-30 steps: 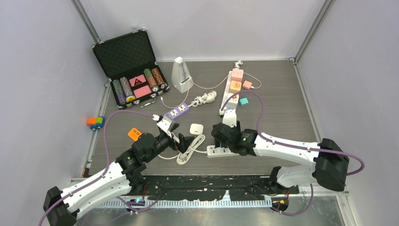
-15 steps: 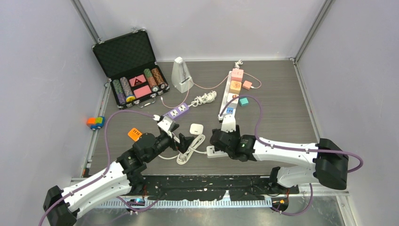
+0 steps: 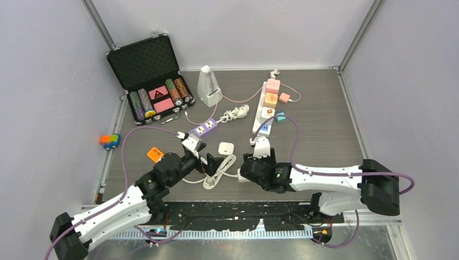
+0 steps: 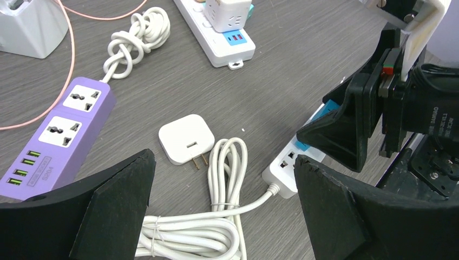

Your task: Insert the plug

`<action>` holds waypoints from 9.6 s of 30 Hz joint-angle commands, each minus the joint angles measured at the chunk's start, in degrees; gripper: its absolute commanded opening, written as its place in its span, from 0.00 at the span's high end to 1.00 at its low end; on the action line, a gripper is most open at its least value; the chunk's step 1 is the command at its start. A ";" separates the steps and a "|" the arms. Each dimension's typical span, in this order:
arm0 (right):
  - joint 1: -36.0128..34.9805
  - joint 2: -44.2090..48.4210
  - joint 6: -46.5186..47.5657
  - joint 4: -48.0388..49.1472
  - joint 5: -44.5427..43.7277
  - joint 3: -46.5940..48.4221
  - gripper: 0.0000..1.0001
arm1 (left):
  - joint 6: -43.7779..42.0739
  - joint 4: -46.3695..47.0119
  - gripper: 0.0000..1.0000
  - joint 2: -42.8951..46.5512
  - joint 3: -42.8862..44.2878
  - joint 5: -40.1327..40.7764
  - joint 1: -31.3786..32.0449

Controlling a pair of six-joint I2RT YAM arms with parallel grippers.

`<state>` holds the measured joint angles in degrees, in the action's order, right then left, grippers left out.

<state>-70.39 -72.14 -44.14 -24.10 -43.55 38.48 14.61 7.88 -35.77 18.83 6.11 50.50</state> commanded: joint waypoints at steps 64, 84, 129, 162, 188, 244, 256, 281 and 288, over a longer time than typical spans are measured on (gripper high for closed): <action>5.88 -25.12 -0.64 -10.26 23.65 19.24 0.62 | 3.21 -28.93 0.00 3.58 18.79 21.84 -3.43; 22.03 -10.83 6.38 -7.40 20.49 4.35 0.61 | 3.71 -25.55 0.00 0.85 17.37 18.24 -4.70; 15.92 -26.98 20.01 -8.30 34.67 38.43 0.18 | 19.00 -20.71 0.00 -7.18 6.53 10.47 -14.10; 22.24 -42.54 20.01 -6.86 30.66 43.29 0.27 | 18.18 -21.54 0.00 -4.27 6.27 9.23 -15.22; 12.13 -6.80 38.30 23.64 43.89 21.71 0.38 | 12.66 -36.69 0.05 -2.18 27.47 -10.86 -15.83; 7.28 26.12 20.08 17.68 24.60 2.19 0.04 | -50.00 -38.96 1.00 -34.21 43.01 -32.93 -30.00; 10.99 23.98 20.67 17.68 27.11 2.72 0.04 | -47.90 -40.22 1.00 -52.92 51.89 -34.43 -33.61; 16.34 20.54 20.90 18.06 31.41 2.24 0.03 | -42.63 -42.55 1.00 -59.67 52.63 -31.34 -34.95; 16.52 20.64 20.85 18.12 31.21 1.96 0.03 | -41.38 -42.35 1.00 -60.63 52.81 -30.94 -35.03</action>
<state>-54.19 -51.79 -22.87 -8.01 -12.32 40.21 -28.27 -35.55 -96.03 70.70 -24.97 15.81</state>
